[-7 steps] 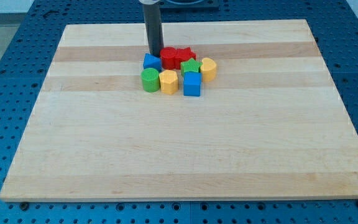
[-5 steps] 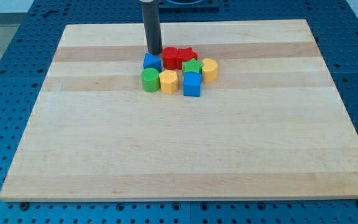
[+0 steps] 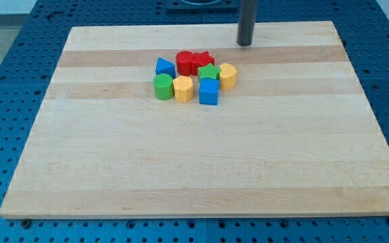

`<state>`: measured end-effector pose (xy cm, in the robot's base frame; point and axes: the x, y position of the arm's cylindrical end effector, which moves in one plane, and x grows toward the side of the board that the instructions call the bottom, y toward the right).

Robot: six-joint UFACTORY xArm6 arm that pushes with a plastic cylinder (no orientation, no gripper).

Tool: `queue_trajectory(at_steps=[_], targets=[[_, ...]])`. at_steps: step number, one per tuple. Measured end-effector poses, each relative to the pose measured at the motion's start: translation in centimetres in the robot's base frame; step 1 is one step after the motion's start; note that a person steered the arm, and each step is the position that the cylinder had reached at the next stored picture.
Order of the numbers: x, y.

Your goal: Point at the yellow heart

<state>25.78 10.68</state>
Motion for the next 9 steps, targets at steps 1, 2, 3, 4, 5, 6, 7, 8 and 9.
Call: queue_trajectory(at_steps=[1,2,3,4,5,6,7,8,9], targets=[[0.0,5.7],[0.7,10.2],[4.5,11.6],[9.1,11.3],[13.3,9.4],[16.6,6.0],[17.4,1.3],[17.0,-2.0],[16.5,-3.5]])
